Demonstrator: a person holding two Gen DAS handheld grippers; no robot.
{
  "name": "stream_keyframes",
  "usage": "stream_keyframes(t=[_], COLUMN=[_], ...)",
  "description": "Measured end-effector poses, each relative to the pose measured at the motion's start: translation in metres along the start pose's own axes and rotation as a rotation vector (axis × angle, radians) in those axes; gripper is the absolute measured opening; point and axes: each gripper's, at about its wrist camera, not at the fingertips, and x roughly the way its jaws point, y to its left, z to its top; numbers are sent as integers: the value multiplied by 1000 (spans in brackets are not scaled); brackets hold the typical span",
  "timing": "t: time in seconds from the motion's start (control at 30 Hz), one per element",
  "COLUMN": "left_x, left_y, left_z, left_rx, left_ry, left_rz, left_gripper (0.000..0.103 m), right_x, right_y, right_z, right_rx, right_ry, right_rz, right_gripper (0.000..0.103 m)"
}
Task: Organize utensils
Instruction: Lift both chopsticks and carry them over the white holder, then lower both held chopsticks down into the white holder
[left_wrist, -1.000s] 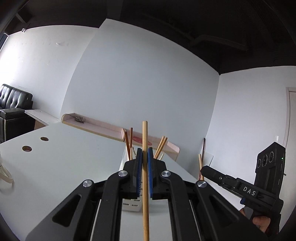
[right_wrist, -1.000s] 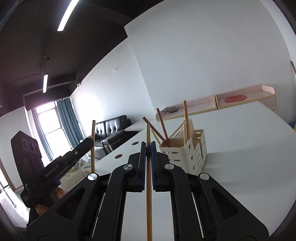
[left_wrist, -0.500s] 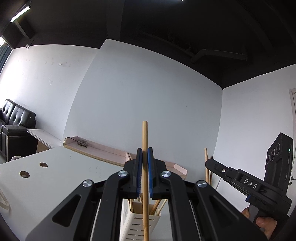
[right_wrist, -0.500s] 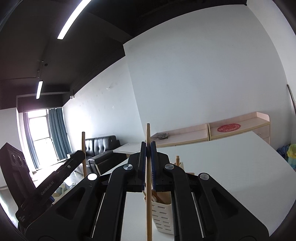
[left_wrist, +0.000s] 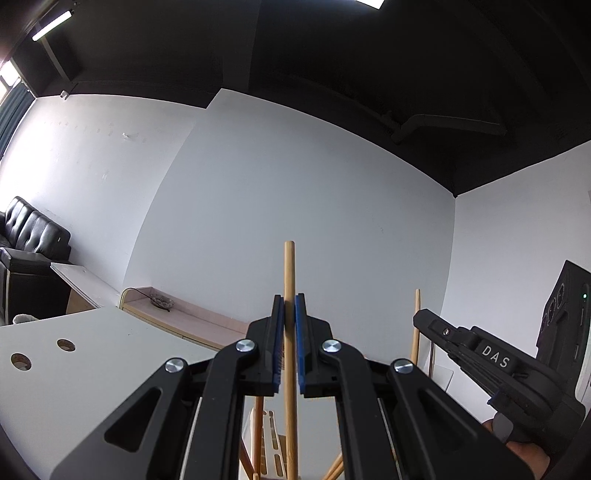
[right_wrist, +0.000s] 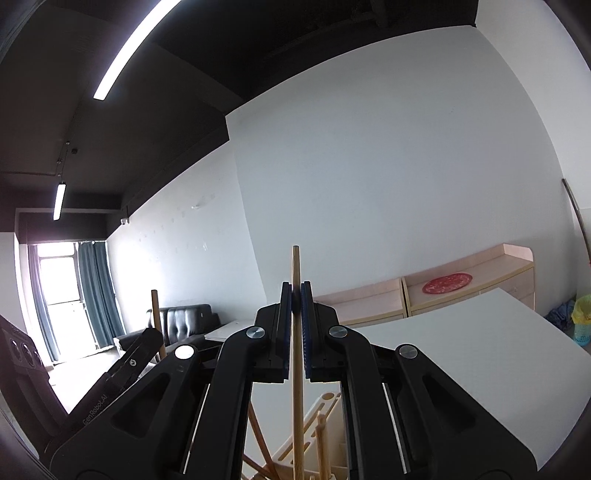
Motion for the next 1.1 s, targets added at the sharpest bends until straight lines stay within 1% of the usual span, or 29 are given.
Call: stream_keyframes(t=[0.2,0.33,0.4,0.47,0.53,0.6,0.73,0.87,0.93,1.1], left_x=[16,16,18,21,18,18,22,20,18,17], left_y=[4,-1,-6,-10,-9,-10,-15,-23,-27,-26], left_z=[5,3,-2,-8,-15,-20,-27,-32,-35,-36], left_rx=[-18,7,26,48,35,46,93,147,178,189], left_ry=[-33,-92,-104,-110,-136,-139,-107,-77,-67,-9], left_rz=[11,27,41,70,80,84,62,27,29,10], left_gripper=[6,6,6,6,6,6,6,6,6,6], right_x=[19,16,18,16,16,15,9,8,8,0], right_y=[-12,-16,-16,-12,-12,-12,-4,4,9,10], right_z=[1,-4,-8,-15,-22,-29,-37,-41,-44,-51], right_rx=[62,96,91,73,60,40,-20,-62,-84,-108], right_ry=[-15,-62,-77,-90,-116,-138,-158,-132,-131,-139], right_rz=[40,55,59,60,49,42,39,49,47,41], right_gripper=[4,4,4,4,4,4,4,4,4,4])
